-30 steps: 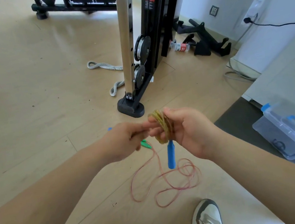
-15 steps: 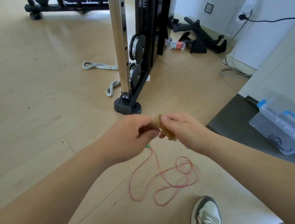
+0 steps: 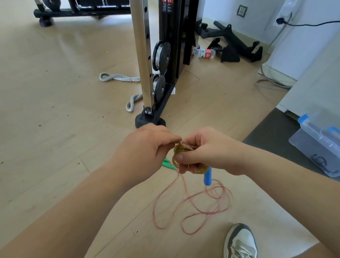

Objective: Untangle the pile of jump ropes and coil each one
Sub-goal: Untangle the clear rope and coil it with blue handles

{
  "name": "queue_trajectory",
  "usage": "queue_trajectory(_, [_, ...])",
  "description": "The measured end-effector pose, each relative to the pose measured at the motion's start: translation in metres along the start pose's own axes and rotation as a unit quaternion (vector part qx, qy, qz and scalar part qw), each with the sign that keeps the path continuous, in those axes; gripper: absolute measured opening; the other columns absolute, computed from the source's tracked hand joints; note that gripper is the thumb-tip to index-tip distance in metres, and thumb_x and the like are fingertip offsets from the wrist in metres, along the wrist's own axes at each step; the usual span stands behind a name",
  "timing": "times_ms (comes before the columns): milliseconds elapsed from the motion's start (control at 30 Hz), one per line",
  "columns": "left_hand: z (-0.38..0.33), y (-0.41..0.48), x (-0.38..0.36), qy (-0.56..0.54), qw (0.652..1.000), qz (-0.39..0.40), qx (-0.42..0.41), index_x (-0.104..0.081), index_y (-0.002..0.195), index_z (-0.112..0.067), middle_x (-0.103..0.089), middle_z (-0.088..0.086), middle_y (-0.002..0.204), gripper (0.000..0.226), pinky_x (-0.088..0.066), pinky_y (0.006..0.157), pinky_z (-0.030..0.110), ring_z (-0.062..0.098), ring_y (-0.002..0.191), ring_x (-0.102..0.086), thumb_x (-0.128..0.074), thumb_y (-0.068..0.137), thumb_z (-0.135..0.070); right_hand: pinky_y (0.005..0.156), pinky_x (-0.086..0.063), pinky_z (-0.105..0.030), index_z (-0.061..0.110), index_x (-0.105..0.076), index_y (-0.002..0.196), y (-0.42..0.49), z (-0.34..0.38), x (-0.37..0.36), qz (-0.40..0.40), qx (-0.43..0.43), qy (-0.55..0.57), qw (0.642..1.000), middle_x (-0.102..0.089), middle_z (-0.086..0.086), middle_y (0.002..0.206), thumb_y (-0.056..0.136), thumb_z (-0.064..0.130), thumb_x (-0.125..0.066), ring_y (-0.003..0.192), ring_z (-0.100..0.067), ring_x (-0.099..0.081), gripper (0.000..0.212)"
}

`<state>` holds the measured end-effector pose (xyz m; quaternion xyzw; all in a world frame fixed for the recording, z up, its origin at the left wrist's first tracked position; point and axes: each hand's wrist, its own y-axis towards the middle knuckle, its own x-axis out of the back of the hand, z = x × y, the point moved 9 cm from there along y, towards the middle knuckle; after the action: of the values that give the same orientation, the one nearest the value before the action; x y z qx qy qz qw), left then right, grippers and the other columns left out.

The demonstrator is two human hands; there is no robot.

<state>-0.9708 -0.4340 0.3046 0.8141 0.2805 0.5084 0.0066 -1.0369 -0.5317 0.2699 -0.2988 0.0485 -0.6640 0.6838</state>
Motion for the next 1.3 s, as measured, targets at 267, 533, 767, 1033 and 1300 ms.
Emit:
queue_trajectory(267, [-0.017, -0.011, 0.021, -0.17, 0.974, 0.092, 0.121, -0.057, 0.141, -0.038, -0.066, -0.027, 0.122, 0.062, -0.053, 0.097, 0.028, -0.009, 0.118, -0.056, -0.062, 0.086, -0.009, 0.068, -0.052, -0.033, -0.004, -0.074, 0.1, -0.021, 0.028, 0.008, -0.014, 0.026, 0.058, 0.998, -0.075, -0.021, 0.086, 0.091, 0.004, -0.072, 0.069, -0.021, -0.063, 0.012])
queue_trajectory(533, [-0.02, -0.022, 0.039, -0.089, 0.987, 0.054, 0.123, -0.068, 0.114, -0.034, -0.063, -0.022, 0.097, 0.03, -0.035, 0.061, 0.008, -0.024, 0.077, -0.05, -0.078, 0.086, -0.027, 0.073, -0.053, -0.036, -0.001, -0.076, 0.084, -0.031, 0.051, 0.001, -0.019, 0.022, -0.023, 0.999, -0.067, -0.019, 0.077, 0.08, 0.011, -0.083, 0.073, -0.019, -0.063, 0.014])
queue_trajectory(767, [-0.017, -0.026, 0.034, -0.232, 0.967, 0.035, 0.102, -0.068, 0.101, -0.028, -0.066, -0.018, 0.11, 0.024, -0.057, 0.068, 0.035, 0.007, 0.092, -0.065, -0.081, 0.082, -0.021, 0.069, -0.052, -0.035, 0.006, -0.079, 0.078, -0.036, 0.055, 0.005, -0.058, 0.014, -0.075, 0.995, -0.068, -0.019, 0.076, 0.075, 0.018, -0.088, 0.071, -0.017, -0.06, 0.015])
queue_trajectory(1033, [-0.005, -0.028, 0.025, -0.249, 0.958, 0.064, 0.13, -0.068, 0.089, -0.034, -0.068, -0.016, 0.08, 0.022, -0.052, 0.059, 0.027, 0.006, 0.064, -0.058, -0.083, 0.079, -0.024, 0.071, -0.058, -0.034, 0.009, -0.078, 0.073, -0.035, 0.047, 0.006, -0.055, 0.006, -0.046, 0.997, -0.073, -0.013, 0.076, 0.069, 0.015, -0.092, 0.073, -0.016, -0.067, 0.016])
queue_trajectory(1300, [0.009, -0.027, 0.021, -0.238, 0.957, 0.017, 0.163, -0.067, 0.088, -0.035, -0.067, -0.012, 0.07, 0.018, -0.049, 0.056, 0.025, 0.0, 0.059, -0.055, -0.08, 0.082, -0.024, 0.073, -0.055, -0.011, 0.022, -0.077, 0.085, -0.025, 0.044, 0.016, -0.12, 0.065, -0.113, 0.984, -0.077, 0.003, 0.087, 0.075, 0.032, -0.089, 0.084, -0.003, -0.07, 0.019])
